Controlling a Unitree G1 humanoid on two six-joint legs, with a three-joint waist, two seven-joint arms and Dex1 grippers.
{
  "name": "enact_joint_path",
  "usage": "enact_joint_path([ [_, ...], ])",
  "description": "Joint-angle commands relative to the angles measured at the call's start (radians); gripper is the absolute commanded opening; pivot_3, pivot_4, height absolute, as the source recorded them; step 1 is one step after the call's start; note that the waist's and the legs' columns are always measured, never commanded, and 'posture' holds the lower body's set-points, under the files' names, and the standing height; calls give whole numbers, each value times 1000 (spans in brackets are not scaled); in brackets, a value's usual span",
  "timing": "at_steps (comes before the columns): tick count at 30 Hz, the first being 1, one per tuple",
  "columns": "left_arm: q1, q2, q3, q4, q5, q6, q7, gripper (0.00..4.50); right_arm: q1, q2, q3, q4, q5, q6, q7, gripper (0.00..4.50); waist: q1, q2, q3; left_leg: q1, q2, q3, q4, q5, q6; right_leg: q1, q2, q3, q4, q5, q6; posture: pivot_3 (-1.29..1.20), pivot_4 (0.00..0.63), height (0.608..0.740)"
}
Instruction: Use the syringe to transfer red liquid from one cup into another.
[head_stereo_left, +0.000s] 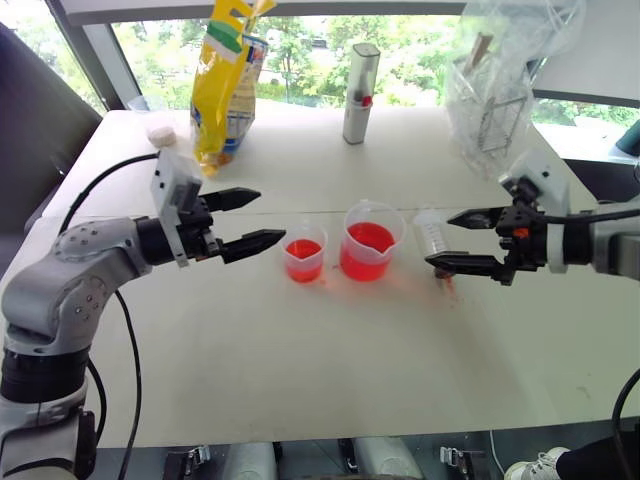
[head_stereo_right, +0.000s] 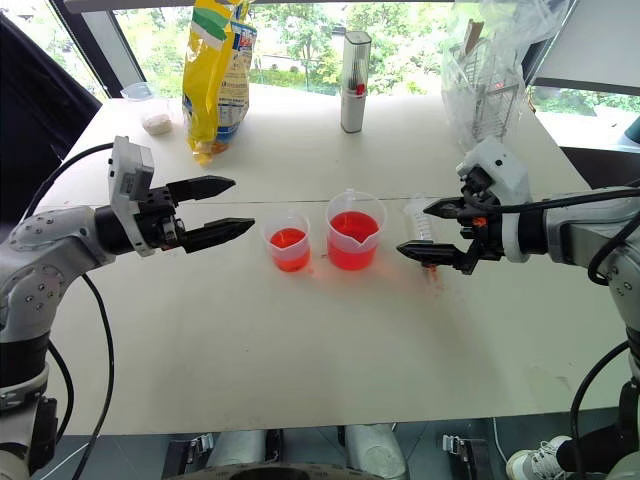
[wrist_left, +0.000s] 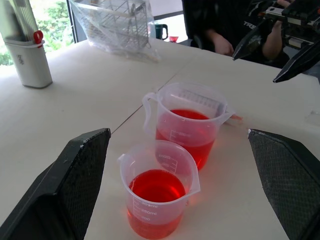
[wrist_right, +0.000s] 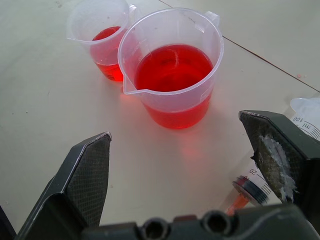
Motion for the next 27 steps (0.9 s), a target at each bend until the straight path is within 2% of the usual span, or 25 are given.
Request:
enact_joint_path([
  [1, -24, 11, 18, -20, -7, -8, 5, 4500, -12, -17, -9, -5, 1, -17, -6, 4485, 0, 0, 0, 0, 0, 0, 0, 0, 0, 0, 0, 0, 0, 0, 0, 0, 150, 740],
  [19, -29, 13, 18, -17, -23, -14, 4, 4500, -12, -19, 32, 27, -35, -37, -38, 4485, 1, 0, 0, 0, 0, 0, 0, 0, 0, 0, 0, 0, 0, 0, 0, 0, 150, 740],
  [23, -31, 11, 16, -17, -19, -17, 3, 4500, -57, -7, 80, 97, -89, -24, -85, 4485, -1, 0, 0, 0, 0, 0, 1, 0, 0, 0, 0, 0, 0, 0, 0, 0, 150, 740],
  [27, -35, 8, 4, -16, -2, -30, 2, 4500, -166, 21, 191, 215, -161, 21, -136, 4485, -2, 0, 0, 1, 0, 1, 1, 0, 0, 0, 0, 1, 0, 0, 0, 0, 150, 740],
])
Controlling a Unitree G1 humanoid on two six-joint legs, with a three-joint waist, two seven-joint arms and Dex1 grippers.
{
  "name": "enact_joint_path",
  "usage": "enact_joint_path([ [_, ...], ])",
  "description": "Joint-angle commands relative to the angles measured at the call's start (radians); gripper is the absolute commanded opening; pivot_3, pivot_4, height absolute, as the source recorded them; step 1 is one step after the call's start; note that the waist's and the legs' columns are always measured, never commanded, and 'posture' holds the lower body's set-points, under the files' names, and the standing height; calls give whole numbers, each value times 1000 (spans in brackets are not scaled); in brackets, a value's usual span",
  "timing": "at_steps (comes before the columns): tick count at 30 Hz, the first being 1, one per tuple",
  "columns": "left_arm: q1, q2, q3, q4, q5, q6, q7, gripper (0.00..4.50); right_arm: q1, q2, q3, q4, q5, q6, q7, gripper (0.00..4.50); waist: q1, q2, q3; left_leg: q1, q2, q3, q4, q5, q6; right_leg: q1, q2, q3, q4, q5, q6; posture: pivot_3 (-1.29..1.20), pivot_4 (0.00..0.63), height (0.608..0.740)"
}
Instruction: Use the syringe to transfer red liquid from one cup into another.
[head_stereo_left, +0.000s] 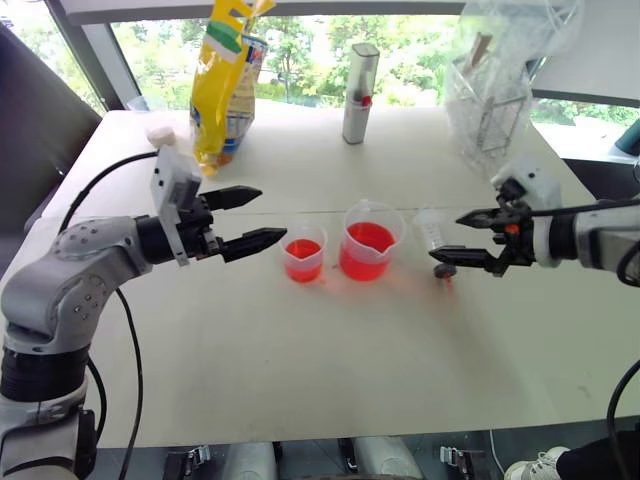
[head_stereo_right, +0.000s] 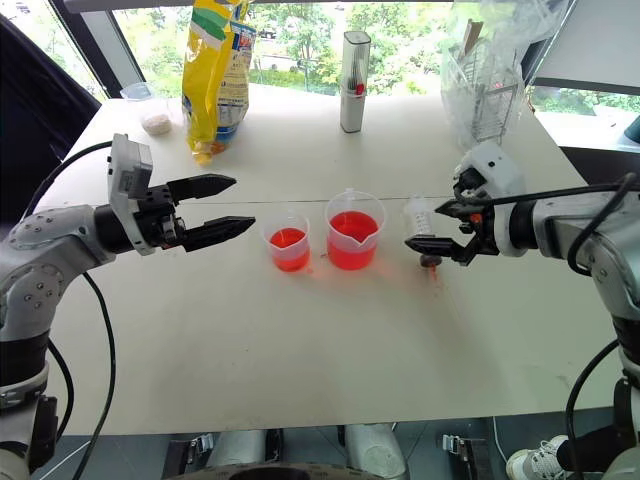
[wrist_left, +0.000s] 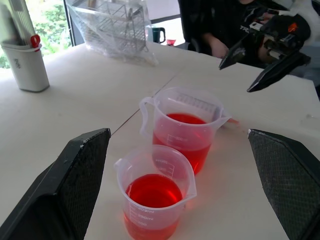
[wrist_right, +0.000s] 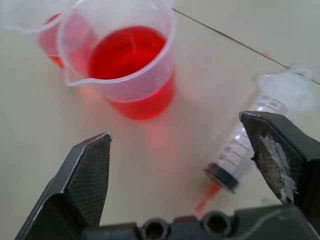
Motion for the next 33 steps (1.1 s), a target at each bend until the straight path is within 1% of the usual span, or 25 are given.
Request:
enact_joint_path([
  [1, -28, 5, 3, -16, 13, -28, -1, 4500, -88, 24, 54, 81, -57, 30, -36, 4485, 1, 0, 0, 0, 0, 0, 0, 0, 0, 0, 0, 0, 0, 0, 0, 0, 150, 740],
  [3, -32, -4, -1, -15, 17, -31, 1, 4500, -192, 106, 107, 224, -107, 93, -96, 4485, -2, 0, 0, 0, 0, 0, 0, 0, 0, 0, 0, 0, 0, 0, 0, 0, 150, 740],
  [5, -38, -12, -6, -14, 22, -32, 4, 4500, -261, 156, 139, 327, -141, 135, -123, 4485, -1, 0, 0, 1, 0, 1, 0, 0, 0, 0, 0, 1, 0, 0, 0, 0, 150, 740],
  [7, -36, -21, -6, -18, 23, -36, 10, 4500, -340, 232, 166, 464, -183, 170, -165, 4485, 1, 0, 0, 0, 0, 1, 0, 0, 0, -1, 0, 1, 0, 0, 0, 0, 150, 740],
  [9, -27, -29, -5, -26, 23, -41, 18, 4500, -406, 305, 197, 598, -237, 184, -215, 4485, 1, 0, 0, -1, 0, 1, -1, 0, 0, -1, 0, 1, 0, 0, 0, 0, 150, 740],
  [10, -25, -32, -7, -29, 24, -42, 22, 4500, -426, 322, 213, 641, -254, 182, -219, 4485, 1, 0, 0, -1, 0, 1, 0, 0, 0, -2, 0, 1, 0, 0, 0, 0, 150, 740],
  [15, -13, -47, -2, -48, 22, -45, 51, 4500, -474, 386, 312, 825, -347, 86, -196, 4485, 7, 0, 0, -4, 0, 1, -1, 0, 0, -4, 0, 0, 1, 0, 0, 0, 150, 740],
  [17, -4, -52, 4, -57, 20, -48, 62, 4500, -490, 416, 334, 912, -383, 43, -189, 4485, 6, 1, 0, -4, -1, 2, -1, 0, 0, -4, 0, 1, 1, 0, 0, 0, 150, 740],
  [26, 39, -57, 22, -90, 16, -58, 94, 4500, -561, 520, 312, 1192, -477, -74, -163, 4485, -3, 1, 0, -1, -1, 2, 1, 0, 0, -4, 1, 1, 6, 0, 0, 0, 150, 740],
  [29, 44, -56, 25, -91, 16, -60, 96, 4500, -575, 537, 299, 1238, -493, -87, -152, 3692, -2, 1, -1, 0, -1, 2, 1, 0, 0, -4, 1, 1, 7, 0, 0, 0, 150, 740],
  [30, 45, -56, 25, -91, 17, -61, 96, 4500, -579, 541, 294, 1249, -498, -90, -149, 3143, -2, 1, -1, 0, -1, 2, 1, 0, 0, -4, 1, 1, 7, 0, 0, 0, 150, 740],
  [31, 44, -56, 24, -89, 18, -62, 96, 4500, -582, 545, 287, 1260, -501, -92, -149, 2706, -2, 1, -1, 0, -1, 1, 1, 0, 0, -4, 1, 1, 7, 0, 0, 0, 150, 740],
  [32, 43, -57, 22, -86, 20, -64, 94, 4500, -584, 548, 280, 1267, -505, -94, -150, 2126, -2, 1, -1, 0, -1, 2, 1, 0, 0, -4, 1, 1, 7, 0, 0, 0, 150, 740],
  [33, 41, -57, 20, -83, 21, -66, 92, 4500, -586, 551, 274, 1272, -510, -95, -150, 1666, -2, 1, -1, 0, -1, 2, 1, 0, 0, -4, 1, 1, 7, 0, 0, 0, 150, 740],
])
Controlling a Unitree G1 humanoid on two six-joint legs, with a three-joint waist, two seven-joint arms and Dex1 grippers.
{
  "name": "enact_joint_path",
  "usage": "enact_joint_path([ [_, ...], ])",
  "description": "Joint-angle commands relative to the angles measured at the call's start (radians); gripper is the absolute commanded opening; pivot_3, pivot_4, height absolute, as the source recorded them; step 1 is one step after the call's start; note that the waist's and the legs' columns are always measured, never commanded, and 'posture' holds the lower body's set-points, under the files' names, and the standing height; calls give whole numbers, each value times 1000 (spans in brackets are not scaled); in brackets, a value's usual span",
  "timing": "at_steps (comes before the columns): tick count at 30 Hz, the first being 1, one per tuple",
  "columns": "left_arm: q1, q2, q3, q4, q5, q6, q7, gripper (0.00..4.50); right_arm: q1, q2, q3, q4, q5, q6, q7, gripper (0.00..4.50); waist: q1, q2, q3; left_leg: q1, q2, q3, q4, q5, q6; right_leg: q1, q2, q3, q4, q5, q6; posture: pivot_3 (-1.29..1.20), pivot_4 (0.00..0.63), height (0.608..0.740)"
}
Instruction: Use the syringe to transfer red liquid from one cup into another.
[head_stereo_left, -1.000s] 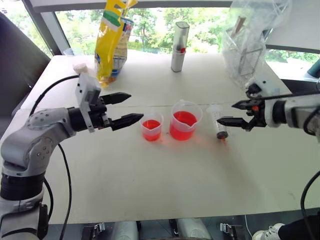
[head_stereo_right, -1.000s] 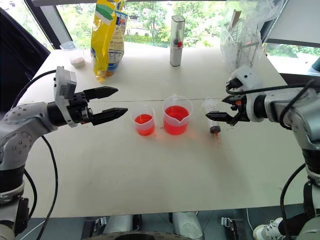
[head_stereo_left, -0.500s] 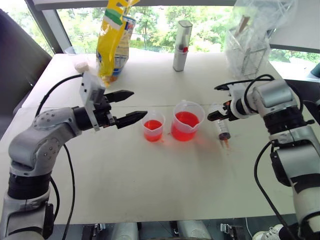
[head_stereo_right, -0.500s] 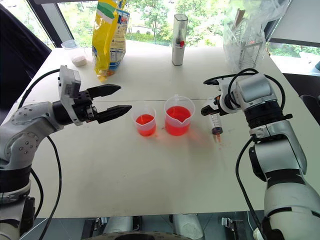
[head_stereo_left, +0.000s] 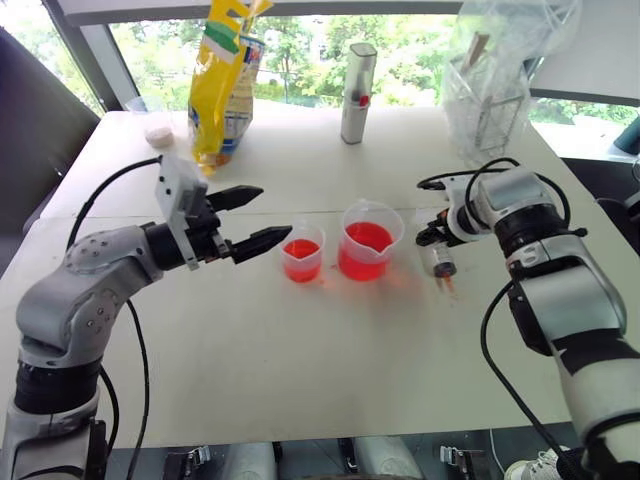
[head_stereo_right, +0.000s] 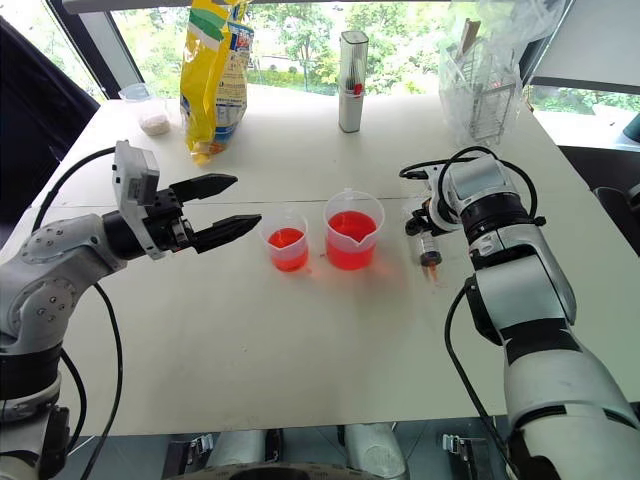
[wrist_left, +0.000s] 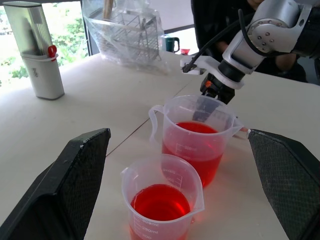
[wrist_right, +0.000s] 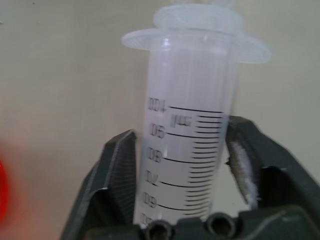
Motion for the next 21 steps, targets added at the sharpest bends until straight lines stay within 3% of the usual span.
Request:
enact_joint_path([
  [1, -14, 3, 16, -18, 0, -27, -4, 4500, -24, 6, -32, 12, -21, -4, 5, 1365, 0, 0, 0, 0, 0, 0, 0, 0, 0, 0, 0, 0, 0, 0, 0, 0, 150, 740],
  [7, -35, 11, 12, 6, 3, -32, -27, 4500, 7, -62, -114, -162, -26, 12, -41, 1360, 1, 0, 0, 0, 0, 0, 0, 0, 0, 0, 0, 0, 0, 0, 0, 0, 150, 740],
  [11, -92, 13, 10, 52, 0, -30, -49, 4500, 135, -96, -331, -656, 70, -154, -63, 1360, 6, 1, 0, -3, 0, -1, -1, 0, 0, -2, 0, -1, -1, 0, 0, 0, 150, 740],
  [16, -174, 10, -17, 123, 10, -34, -99, 4500, 238, 33, -568, -1039, 273, -224, -82, 1360, 1, 2, 0, -1, 1, -2, -2, 0, 0, -2, 1, -2, 0, 0, 0, 0, 150, 740],
  [21, -270, 5, -50, 201, 27, -43, -152, 4500, 358, 172, -629, -1230, 384, -343, -113, 1360, 3, 2, 0, -1, 1, -3, 0, 0, 0, 1, 1, -4, 1, 0, 0, 0, 150, 740],
])
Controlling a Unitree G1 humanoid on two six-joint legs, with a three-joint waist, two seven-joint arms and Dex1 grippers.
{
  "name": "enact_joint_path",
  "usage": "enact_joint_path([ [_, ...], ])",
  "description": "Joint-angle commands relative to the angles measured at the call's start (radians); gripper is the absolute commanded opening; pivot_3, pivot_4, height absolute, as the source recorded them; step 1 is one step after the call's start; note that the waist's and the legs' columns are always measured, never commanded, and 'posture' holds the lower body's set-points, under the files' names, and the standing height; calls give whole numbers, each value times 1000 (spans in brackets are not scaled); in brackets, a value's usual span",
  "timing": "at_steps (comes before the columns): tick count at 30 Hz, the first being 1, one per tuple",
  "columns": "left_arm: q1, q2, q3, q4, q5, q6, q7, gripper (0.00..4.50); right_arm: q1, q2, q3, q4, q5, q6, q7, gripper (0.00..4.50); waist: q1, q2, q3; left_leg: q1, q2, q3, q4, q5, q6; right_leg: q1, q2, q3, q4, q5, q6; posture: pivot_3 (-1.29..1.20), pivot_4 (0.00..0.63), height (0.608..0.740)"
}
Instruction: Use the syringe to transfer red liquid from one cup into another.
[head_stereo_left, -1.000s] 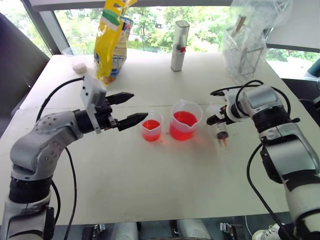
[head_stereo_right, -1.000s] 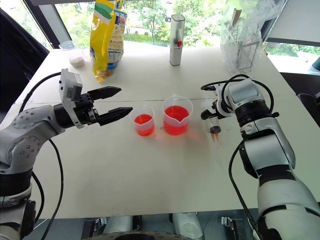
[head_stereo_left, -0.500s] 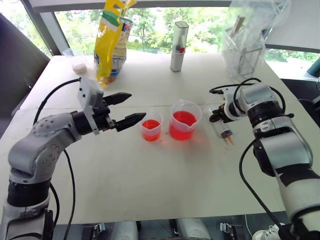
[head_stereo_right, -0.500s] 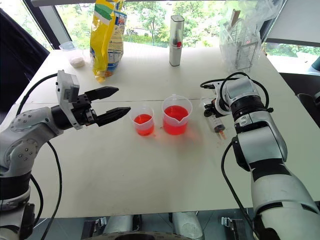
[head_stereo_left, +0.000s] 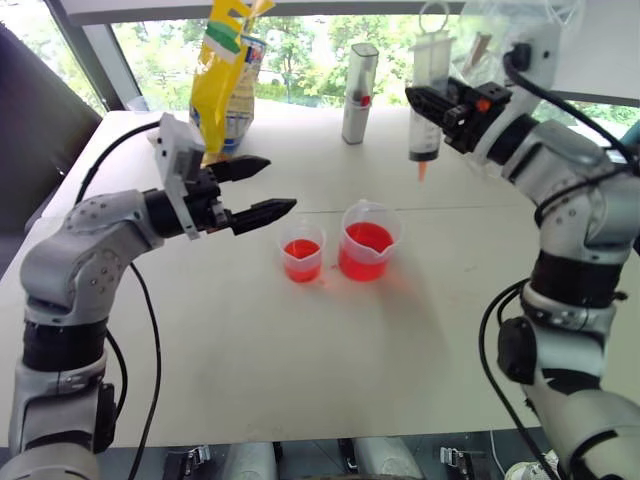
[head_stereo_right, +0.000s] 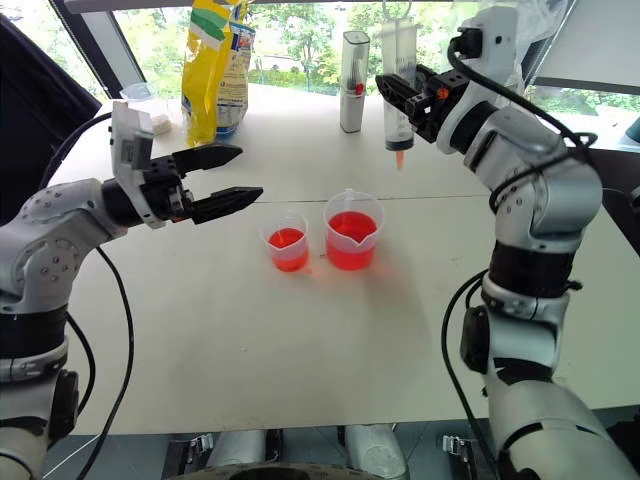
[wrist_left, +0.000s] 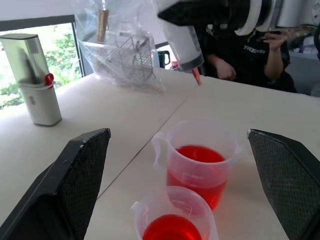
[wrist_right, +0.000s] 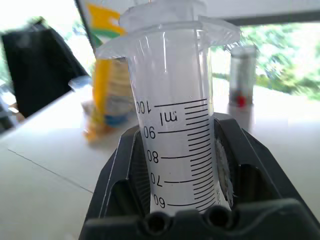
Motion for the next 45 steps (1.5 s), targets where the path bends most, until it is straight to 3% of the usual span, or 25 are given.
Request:
enact_joint_path([
  [1, -69, 3, -9, 33, 14, -22, -34, 4500, 47, 51, -41, -115, 85, -45, -39, 1360, 1, 0, 0, 0, -1, 0, 0, 0, 0, 0, -1, 0, 1, 0, 0, 0, 150, 740],
  [6, -164, -9, -35, 102, 30, -28, -80, 4500, 258, 202, 52, -202, 101, -199, -52, 1360, 1, -1, -1, 0, -1, 0, 1, 0, 0, 1, -2, 0, -1, 0, 0, 0, 150, 740],
  [12, -190, -24, -43, 110, 36, -20, -94, 4500, 419, 248, 165, -118, 6, -448, -22, 1360, -1, -1, 0, -1, -1, 1, 0, 0, 0, -1, -1, 1, 0, 0, 0, 0, 150, 740],
  [20, -246, -102, -78, 156, 62, -38, -83, 4500, 492, 244, 244, 29, -114, -687, -9, 1360, 1, -1, -1, 0, -2, 1, 1, 0, 0, 0, -1, 1, 0, 0, 0, 0, 150, 740],
  [45, -416, -339, -168, 496, 214, -158, -163, 4500, 519, 203, 307, 34, -144, -758, 0, 1360, 0, -1, -1, 3, -2, 0, 1, 0, 0, 3, 0, 1, 0, 0, 0, 0, 150, 740],
])
